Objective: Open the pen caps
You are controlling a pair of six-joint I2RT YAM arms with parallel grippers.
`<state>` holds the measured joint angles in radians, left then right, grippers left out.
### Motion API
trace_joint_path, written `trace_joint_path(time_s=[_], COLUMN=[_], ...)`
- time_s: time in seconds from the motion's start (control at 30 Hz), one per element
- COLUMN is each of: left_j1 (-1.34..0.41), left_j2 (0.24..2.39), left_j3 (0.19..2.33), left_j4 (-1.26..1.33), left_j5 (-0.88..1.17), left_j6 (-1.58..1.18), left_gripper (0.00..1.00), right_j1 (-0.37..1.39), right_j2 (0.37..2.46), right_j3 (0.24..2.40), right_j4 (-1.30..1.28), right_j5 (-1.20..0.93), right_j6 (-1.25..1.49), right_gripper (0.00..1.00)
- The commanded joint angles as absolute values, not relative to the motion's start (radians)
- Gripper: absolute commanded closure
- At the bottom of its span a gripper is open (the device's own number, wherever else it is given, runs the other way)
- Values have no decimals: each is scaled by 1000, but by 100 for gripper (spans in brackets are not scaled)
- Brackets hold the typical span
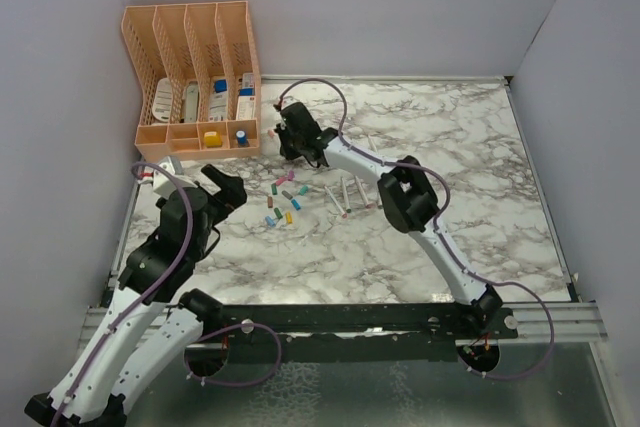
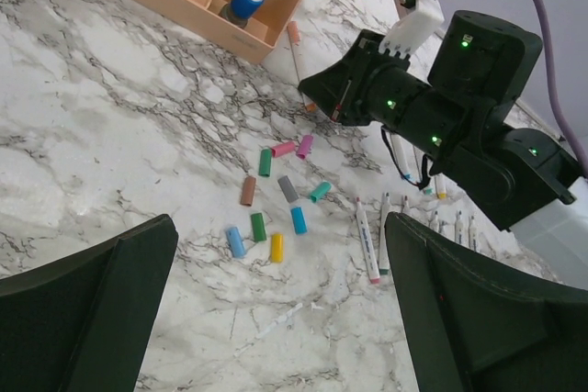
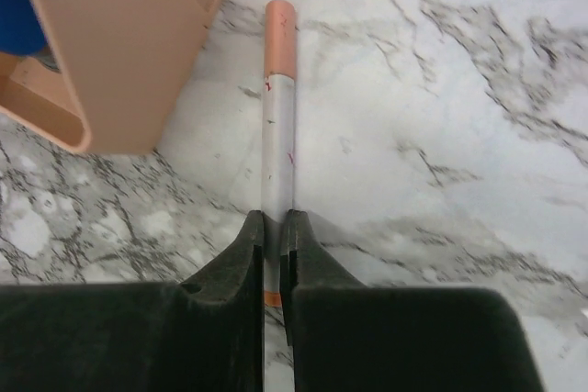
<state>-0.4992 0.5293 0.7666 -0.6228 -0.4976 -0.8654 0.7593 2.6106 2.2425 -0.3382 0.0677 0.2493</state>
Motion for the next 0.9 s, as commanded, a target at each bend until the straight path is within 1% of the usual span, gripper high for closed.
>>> trace_joint_path(time_s=[0.0,0.17,0.27,0.37,0.5,0.6,0.77,0.87], left_j1=[-495,-495,-494,-487,-402,-338,-318,-319], left_j2=[594,777,908,1046,1198,1290,1414,1461], left_j3=[795,795,832,902,1004,1072,1194,1214], left_j4=[-536,-355,-255,-188,-106,-41,-16,27], left_j5=[-442,-355,-304,-258,-115,5,85,167], left_j6=[-855,-801,-780,-765,-798,-839,-842,-871], left_gripper=[3,9,10,10,10,13,16,21], right_j1=[697,675,666,661,661,660,661,661], right_j2=[2480,2244,2114,2007,1882,1785,1681,1650], right_j3=[2089,1860,1762,1694,1588,1483,1382,1350], right_j4=[-362,-197,-150,-158,-176,-153,-149,-149], right_j5=[72,76,81,71,47,29,-4,-25], right_j6=[320,230,187,154,144,147,150,150], right_gripper=[99,99,99,99,99,99,99,99])
